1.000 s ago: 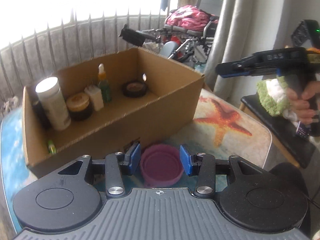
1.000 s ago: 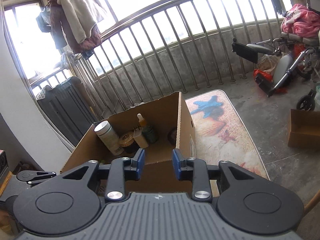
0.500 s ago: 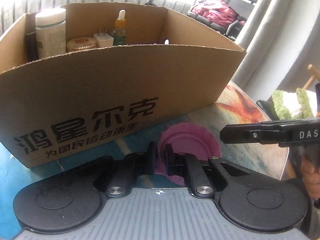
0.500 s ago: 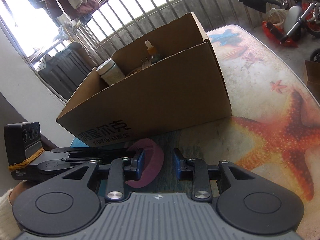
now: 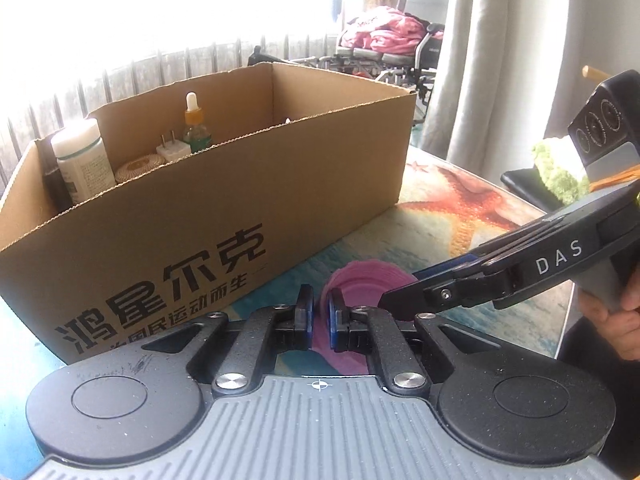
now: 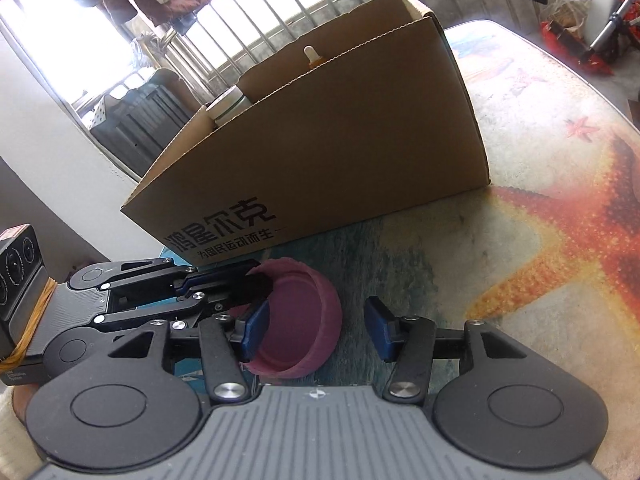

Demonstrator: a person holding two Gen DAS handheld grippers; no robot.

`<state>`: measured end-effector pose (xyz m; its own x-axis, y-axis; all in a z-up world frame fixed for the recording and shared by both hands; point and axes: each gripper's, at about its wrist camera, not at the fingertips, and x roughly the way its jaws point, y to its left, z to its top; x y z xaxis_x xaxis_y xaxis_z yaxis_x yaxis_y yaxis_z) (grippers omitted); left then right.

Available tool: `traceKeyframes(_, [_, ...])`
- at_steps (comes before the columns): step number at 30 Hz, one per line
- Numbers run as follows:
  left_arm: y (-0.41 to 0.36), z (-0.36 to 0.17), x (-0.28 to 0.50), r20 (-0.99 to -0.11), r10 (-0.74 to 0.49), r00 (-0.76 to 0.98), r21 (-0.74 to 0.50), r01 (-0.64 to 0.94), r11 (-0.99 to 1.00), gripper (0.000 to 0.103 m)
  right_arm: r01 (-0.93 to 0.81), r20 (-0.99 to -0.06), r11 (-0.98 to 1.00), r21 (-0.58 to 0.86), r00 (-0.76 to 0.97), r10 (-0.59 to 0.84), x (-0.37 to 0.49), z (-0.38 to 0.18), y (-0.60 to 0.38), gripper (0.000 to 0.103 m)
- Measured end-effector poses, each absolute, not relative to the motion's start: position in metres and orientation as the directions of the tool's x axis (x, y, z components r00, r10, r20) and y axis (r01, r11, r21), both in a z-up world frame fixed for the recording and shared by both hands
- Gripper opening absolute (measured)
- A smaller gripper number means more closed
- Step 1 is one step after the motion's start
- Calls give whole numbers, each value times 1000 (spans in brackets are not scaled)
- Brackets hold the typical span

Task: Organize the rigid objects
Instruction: 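Close the left gripper on the pink bowl rim and lift it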

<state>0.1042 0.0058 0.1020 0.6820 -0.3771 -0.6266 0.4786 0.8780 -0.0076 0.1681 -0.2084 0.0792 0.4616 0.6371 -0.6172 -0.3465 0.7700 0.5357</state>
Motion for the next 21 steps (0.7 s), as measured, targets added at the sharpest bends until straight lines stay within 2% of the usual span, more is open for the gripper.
traceKeyframes(2, [3,104,101,-619,-367,694,19,481,877,6,-344,-611,765,544,463,642,168,79,-209,55])
traceKeyframes(5, [-1,105,97,-611,-355,708,55,485,873,6,-357,-607,758,546,456,651,168,77,-207,48])
traceKeyframes(7, [-4,107,96,-606,-348,715,71,485,872,6,-371,-609,756,539,449,654,166,77,-205,39])
traceKeyframes(8, [-5,108,95,-604,-343,719,88,489,868,6,-367,-616,765,530,453,644,166,76,-204,31])
traceKeyframes(11, [-7,109,93,-607,-333,721,104,488,867,6,-376,-603,759,532,460,651,163,73,-207,27])
traceKeyframes(13, [-4,110,91,-609,-328,722,103,483,870,6,-374,-597,756,538,464,655,161,71,-210,19])
traceKeyframes(21, [-9,111,79,-599,-326,732,133,492,860,6,-347,-556,773,531,545,627,147,68,-214,13])
